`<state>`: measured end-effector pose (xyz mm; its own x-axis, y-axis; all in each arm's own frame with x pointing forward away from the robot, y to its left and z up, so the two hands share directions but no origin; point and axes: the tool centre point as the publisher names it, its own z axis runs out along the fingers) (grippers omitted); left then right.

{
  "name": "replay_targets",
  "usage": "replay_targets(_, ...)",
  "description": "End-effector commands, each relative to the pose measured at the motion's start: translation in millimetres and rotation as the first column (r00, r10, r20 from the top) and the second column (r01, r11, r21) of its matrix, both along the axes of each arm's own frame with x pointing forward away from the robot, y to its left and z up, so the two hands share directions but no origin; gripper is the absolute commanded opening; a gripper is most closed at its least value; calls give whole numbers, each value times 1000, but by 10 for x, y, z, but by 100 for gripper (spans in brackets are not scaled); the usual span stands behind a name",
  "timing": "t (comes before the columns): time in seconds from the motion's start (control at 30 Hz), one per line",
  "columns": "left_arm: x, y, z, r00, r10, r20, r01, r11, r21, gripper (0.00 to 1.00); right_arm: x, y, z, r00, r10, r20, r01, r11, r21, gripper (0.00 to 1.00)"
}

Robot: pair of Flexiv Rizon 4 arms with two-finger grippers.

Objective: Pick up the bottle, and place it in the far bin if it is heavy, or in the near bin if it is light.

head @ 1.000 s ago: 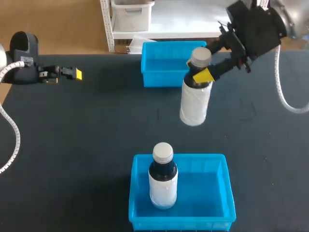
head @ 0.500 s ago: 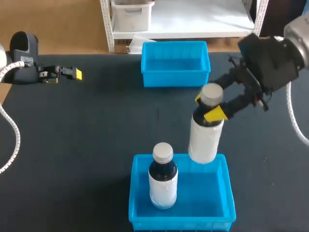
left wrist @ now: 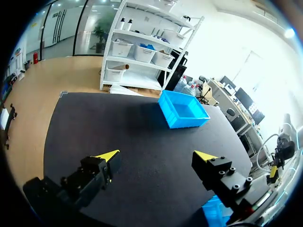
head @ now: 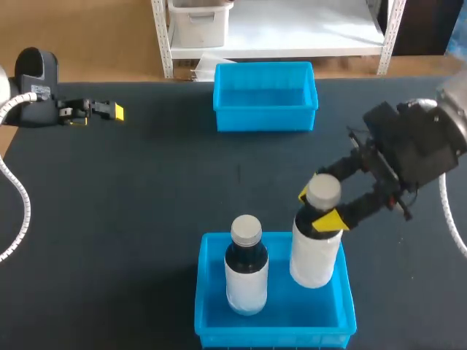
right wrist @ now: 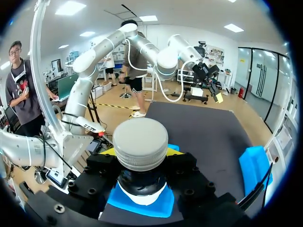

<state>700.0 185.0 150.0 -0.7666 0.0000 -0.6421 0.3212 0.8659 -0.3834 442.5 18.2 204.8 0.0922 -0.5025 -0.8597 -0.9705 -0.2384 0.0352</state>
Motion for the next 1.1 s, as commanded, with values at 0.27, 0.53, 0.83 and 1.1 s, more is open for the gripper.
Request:
replay_targets(0.27, 0, 0, 0, 1000, 0, 0, 0, 1000, 0, 100, -9, 34, -288, 1000, 24, -2, -24, 999, 27, 0)
replay_targets(0.53, 0, 0, 0, 1000, 0, 0, 0, 1000, 0, 100, -25, 63, -418, 998, 55, -12, -55, 998, 44, 0)
replay_targets(0.83, 0, 0, 0, 1000, 0, 0, 0, 1000, 0, 100, -12, 68, -531, 997, 72, -19, -72, 997, 43, 0)
replay_targets(1.1, 0, 0, 0, 1000, 0, 0, 0, 1000, 0, 100, -18, 60, -593, 997, 79, -12, -79, 997, 21, 0)
